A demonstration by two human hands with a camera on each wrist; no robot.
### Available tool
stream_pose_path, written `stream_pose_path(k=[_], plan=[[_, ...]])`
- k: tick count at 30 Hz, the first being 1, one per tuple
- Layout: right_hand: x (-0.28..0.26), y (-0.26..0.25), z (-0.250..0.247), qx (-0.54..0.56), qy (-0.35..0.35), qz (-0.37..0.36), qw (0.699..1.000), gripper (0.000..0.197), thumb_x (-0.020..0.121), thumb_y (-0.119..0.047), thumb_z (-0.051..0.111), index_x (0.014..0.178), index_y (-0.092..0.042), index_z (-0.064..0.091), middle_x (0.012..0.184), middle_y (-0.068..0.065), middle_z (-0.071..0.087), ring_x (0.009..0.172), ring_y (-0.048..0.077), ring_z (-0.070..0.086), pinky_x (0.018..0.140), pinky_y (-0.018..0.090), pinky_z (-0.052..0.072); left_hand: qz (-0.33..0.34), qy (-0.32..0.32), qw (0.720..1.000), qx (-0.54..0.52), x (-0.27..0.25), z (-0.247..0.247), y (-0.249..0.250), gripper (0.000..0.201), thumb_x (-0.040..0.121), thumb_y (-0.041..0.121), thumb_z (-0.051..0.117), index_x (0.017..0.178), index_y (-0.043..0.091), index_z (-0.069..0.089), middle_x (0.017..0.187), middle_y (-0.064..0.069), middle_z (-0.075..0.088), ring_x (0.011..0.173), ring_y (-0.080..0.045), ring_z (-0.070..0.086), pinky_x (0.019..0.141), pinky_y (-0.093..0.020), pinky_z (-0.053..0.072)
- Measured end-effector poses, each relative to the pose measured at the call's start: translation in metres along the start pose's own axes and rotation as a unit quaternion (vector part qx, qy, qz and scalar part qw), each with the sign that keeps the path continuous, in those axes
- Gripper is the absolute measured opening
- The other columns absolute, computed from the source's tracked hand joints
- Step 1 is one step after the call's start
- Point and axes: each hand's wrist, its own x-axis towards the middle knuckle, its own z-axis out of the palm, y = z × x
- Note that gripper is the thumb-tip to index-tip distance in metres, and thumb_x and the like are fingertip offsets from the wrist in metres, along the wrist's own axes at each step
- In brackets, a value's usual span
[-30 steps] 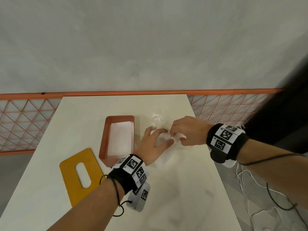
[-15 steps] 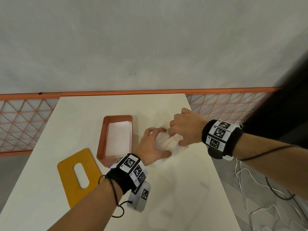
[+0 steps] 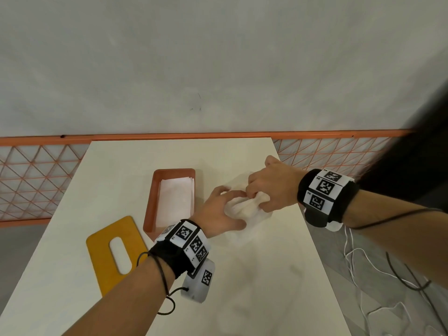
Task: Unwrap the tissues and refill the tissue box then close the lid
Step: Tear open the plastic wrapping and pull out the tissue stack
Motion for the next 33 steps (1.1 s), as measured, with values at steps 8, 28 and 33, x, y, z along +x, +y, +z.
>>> stream_pose_path(k=[8, 28, 33], plan=[[-0.006, 0.005, 0.001, 0.109, 0.020, 0.022, 0.994, 0.032, 0.082, -0.040, 0.057, 0.112, -0.028, 0.063, 0.109, -0.007, 0.065, 0.093, 0.020, 0.060, 0.079, 0.035, 0.047, -0.016, -0.004, 1.000, -0.001, -0.005, 0.000, -0.001, 0.072, 0.073, 0.016, 0.079, 0.134, 0.035, 0.046, 0.140, 0.003, 0.033, 0.120, -0.008, 0.038, 0.098, -0.019, 0.026], [-0.019, 0.017, 0.026, 0.331, 0.077, 0.094, 0.936, 0.038, 0.075, -0.034, 0.076, 0.112, -0.027, 0.068, 0.100, -0.008, 0.069, 0.091, 0.013, 0.061, 0.079, 0.027, 0.049, 0.032, 0.123, 0.991, -0.045, -0.006, 0.004, -0.012, 0.035, 0.076, 0.039, 0.078, 0.110, 0.039, 0.072, 0.140, 0.014, 0.039, 0.130, -0.002, 0.034, 0.107, -0.023, 0.027], [-0.022, 0.014, 0.042, 0.460, 0.127, 0.128, 0.869, 0.041, 0.069, -0.031, 0.084, 0.108, -0.029, 0.070, 0.098, -0.013, 0.070, 0.093, 0.008, 0.064, 0.068, 0.013, 0.038, 0.050, 0.135, 0.987, -0.071, -0.005, 0.004, -0.016, 0.032, 0.077, 0.036, 0.078, 0.107, 0.039, 0.072, 0.138, 0.018, 0.037, 0.129, -0.006, 0.035, 0.103, -0.024, 0.034]])
